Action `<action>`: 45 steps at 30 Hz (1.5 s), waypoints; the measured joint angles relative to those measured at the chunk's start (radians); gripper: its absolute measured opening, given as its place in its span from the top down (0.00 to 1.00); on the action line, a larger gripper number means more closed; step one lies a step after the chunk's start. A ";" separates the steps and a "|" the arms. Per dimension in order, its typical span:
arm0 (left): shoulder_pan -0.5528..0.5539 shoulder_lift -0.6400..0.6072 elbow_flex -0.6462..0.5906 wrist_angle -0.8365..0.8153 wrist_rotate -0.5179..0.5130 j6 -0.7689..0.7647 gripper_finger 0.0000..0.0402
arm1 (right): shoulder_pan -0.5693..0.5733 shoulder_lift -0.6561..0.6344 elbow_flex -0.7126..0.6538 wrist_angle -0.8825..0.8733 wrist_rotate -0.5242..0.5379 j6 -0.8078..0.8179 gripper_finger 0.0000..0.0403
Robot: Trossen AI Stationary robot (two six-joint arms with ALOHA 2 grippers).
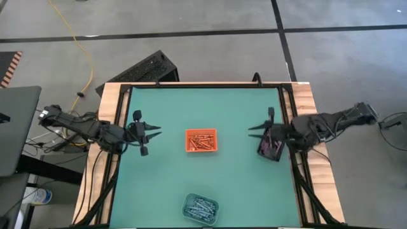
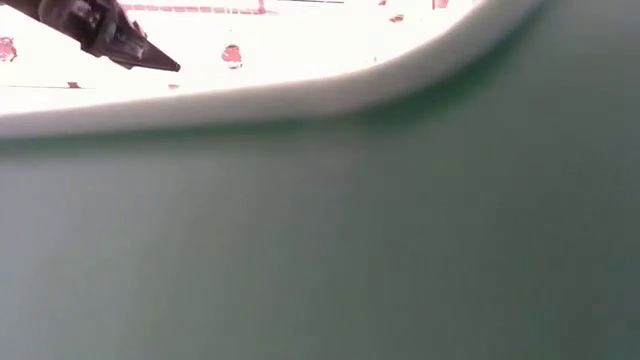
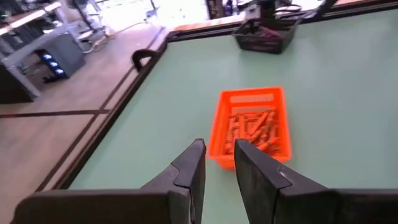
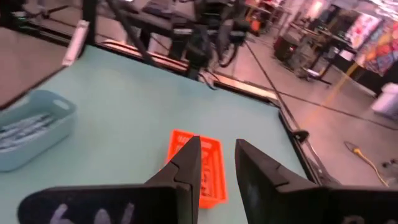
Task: Sort crayons
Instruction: Return to Home Position
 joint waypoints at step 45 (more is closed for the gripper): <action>0.465 -0.579 -0.443 0.200 0.396 0.064 0.82 | -0.798 -0.687 -0.675 0.272 -0.573 0.202 0.76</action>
